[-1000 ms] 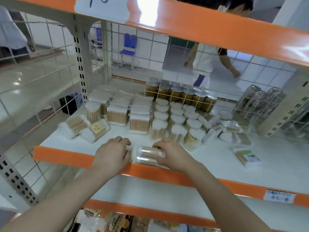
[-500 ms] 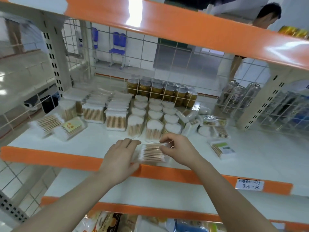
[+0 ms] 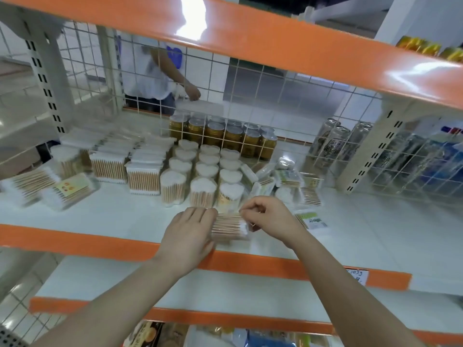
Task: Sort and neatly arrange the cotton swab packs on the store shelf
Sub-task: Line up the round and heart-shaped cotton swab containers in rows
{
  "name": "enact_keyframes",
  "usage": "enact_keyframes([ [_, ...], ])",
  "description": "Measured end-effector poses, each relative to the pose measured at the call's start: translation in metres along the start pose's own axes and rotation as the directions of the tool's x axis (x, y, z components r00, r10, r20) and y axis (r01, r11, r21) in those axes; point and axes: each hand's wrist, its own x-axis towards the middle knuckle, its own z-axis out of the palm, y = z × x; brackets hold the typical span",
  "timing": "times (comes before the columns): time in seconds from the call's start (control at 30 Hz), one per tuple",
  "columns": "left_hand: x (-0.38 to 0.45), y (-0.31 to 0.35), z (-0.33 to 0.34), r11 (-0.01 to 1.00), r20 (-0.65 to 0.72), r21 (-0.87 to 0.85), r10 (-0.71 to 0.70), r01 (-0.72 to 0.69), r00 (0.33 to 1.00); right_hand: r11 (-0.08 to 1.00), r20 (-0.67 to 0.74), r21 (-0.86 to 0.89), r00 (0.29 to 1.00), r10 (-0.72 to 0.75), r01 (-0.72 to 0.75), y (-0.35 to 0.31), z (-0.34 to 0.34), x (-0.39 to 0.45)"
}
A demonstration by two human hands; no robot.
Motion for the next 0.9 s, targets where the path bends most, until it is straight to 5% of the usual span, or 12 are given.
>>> enact_keyframes([
  [0.27, 0.017, 0.012, 0.012, 0.996, 0.028, 0.044, -0.079, 0.078, 0.996, 0.984, -0.012, -0.152, 0.995, -0.097, 0.095, 0.023, -0.019, 0.004],
  [0.5, 0.029, 0.020, 0.009, 0.895, 0.101, -0.306, -0.309, 0.325, 0.946, 0.965, 0.067, -0.224, 0.990, -0.126, 0.138, 0.030, -0.030, 0.003],
  [0.63, 0.026, 0.022, 0.009, 0.960, 0.208, -0.142, -0.210, 0.242, 0.955, 0.947, 0.001, -0.300, 0.992, -0.124, 0.118, 0.041, -0.022, 0.001],
  [0.9, 0.020, 0.013, 0.012, 0.961, 0.185, -0.101, -0.236, 0.258, 0.954, 0.858, 0.005, -0.511, 0.998, -0.058, 0.053, 0.054, -0.026, -0.001],
])
